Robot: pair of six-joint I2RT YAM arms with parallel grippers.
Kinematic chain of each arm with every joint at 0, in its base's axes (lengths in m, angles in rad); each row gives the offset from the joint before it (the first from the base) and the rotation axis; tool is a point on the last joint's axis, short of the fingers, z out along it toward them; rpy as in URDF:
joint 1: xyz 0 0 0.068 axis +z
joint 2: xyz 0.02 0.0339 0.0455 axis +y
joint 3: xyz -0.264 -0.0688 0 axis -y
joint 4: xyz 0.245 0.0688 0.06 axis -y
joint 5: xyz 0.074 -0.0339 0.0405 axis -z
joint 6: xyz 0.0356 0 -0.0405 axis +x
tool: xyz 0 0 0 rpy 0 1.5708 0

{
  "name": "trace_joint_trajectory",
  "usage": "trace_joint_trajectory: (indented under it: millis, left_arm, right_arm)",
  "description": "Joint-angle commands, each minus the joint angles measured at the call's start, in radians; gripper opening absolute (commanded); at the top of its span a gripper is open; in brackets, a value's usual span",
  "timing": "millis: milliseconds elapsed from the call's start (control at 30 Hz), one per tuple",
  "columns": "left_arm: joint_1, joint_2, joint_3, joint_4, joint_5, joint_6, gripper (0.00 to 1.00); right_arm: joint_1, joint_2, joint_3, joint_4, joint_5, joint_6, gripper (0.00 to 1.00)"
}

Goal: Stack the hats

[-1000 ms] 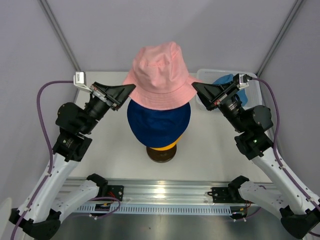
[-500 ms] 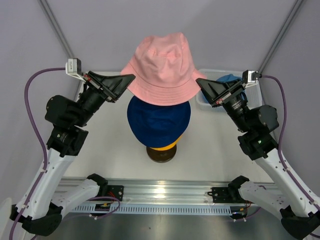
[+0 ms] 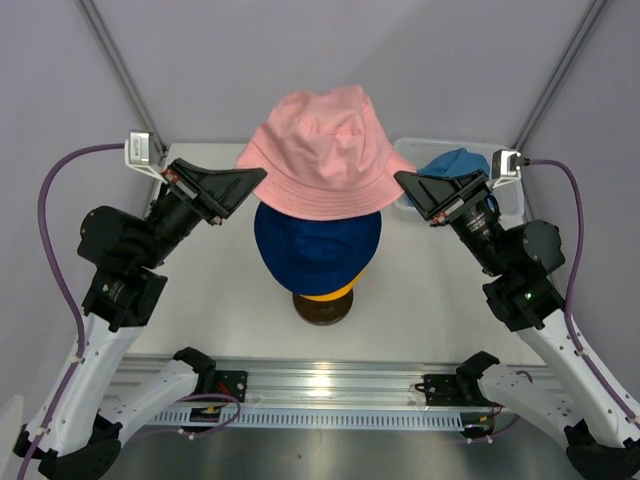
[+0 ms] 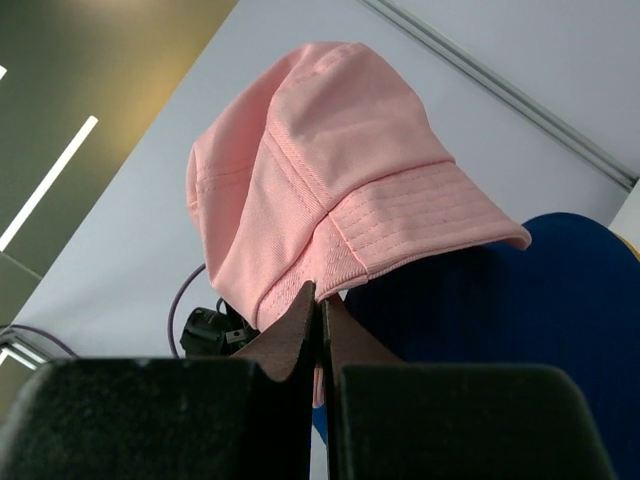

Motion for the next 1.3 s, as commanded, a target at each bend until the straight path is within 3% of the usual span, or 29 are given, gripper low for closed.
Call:
trace_joint_trajectory:
  millis: [0,267,433,600,1033,1267]
  left_arm:
    - [-0.001,-0.072,-0.06,0.011,0.048,0.063,0.01]
    - [-0.003,-0.244,-0.228,-0.058,0.039,0.061,0.02]
    - [-0.003,-0.301,-0.263,-0.09,0.042,0.047,0.04]
    - [-0.004,-0.262,-0.208,-0.079,0.096,-0.006,0.04]
    - [-0.003,-0.204,-0.199,-0.006,0.145,-0.278,0.05]
    - [-0.004,-0.227,-0.192,-0.047,0.162,-0.278,0.06]
  right_arm:
    - [0.002,-0.041,-0.031,-0.007,-0.019,-0.036,0.0]
    - [0.003,-0.104,-0.086,-0.079,-0.173,-0.05,0.0]
    - [0.005,-0.133,-0.09,-0.104,-0.18,-0.051,0.0]
    - [0.005,-0.108,-0.003,-0.096,-0.131,0.004,0.0]
    - [0.003,0.013,0.147,-0.087,-0.191,0.173,0.0]
    - [0.003,-0.039,0.149,-0.15,-0.16,0.148,0.0]
